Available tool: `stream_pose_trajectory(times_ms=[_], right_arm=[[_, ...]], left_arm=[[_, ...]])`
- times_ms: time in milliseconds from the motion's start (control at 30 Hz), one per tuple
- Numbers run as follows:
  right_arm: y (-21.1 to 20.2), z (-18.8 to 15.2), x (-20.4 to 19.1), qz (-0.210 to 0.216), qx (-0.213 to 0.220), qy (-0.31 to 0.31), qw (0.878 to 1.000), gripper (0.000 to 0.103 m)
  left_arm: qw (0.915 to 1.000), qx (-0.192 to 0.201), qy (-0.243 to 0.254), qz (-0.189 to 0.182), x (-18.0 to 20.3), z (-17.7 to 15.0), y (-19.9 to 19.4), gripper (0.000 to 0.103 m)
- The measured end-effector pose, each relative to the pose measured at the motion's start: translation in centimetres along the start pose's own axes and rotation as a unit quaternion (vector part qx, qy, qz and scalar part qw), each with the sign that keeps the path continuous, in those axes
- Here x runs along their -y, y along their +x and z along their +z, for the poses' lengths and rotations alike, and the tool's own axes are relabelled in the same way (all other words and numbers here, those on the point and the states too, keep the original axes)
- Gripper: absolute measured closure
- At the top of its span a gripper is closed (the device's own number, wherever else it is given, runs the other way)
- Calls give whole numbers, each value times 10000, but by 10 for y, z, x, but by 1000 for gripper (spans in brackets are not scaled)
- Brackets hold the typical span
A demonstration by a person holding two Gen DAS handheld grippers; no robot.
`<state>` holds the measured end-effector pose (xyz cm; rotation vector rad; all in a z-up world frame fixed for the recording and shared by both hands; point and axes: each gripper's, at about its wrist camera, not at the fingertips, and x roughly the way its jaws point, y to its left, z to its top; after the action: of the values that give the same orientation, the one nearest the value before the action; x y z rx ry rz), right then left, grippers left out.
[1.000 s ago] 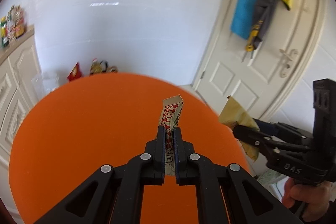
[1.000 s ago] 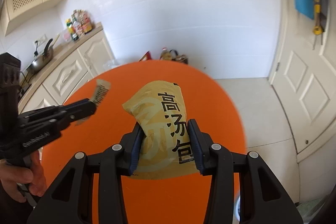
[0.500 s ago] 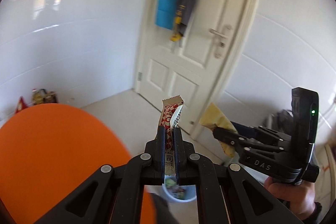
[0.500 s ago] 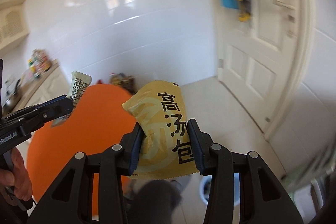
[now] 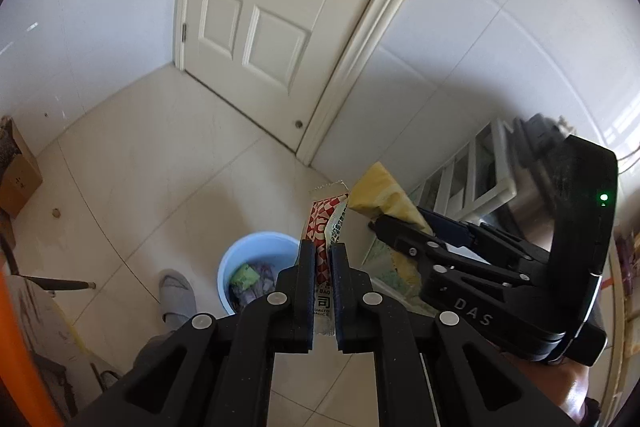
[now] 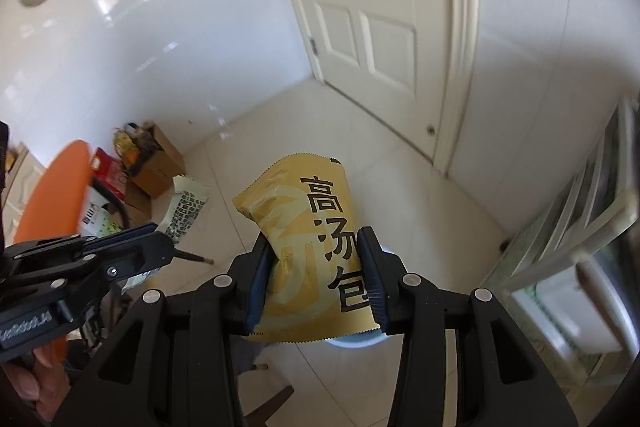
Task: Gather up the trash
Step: 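Carry the sachet and yellow packet over the blue bucket and open both tools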
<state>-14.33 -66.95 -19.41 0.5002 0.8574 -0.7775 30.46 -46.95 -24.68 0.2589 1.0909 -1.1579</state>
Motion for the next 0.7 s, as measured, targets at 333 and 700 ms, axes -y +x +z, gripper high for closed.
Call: stream_pose_trajectory(times_ms=[333,700], right_arm=[[91,-7,54,66,-681,747,9949,42],[98,-9,53,-246,-708,941,9927,0]], left_arm=[[9940,-997,-364,272,-15,5,77,55],[9898,-751,-251,1183,19,7,67,18]])
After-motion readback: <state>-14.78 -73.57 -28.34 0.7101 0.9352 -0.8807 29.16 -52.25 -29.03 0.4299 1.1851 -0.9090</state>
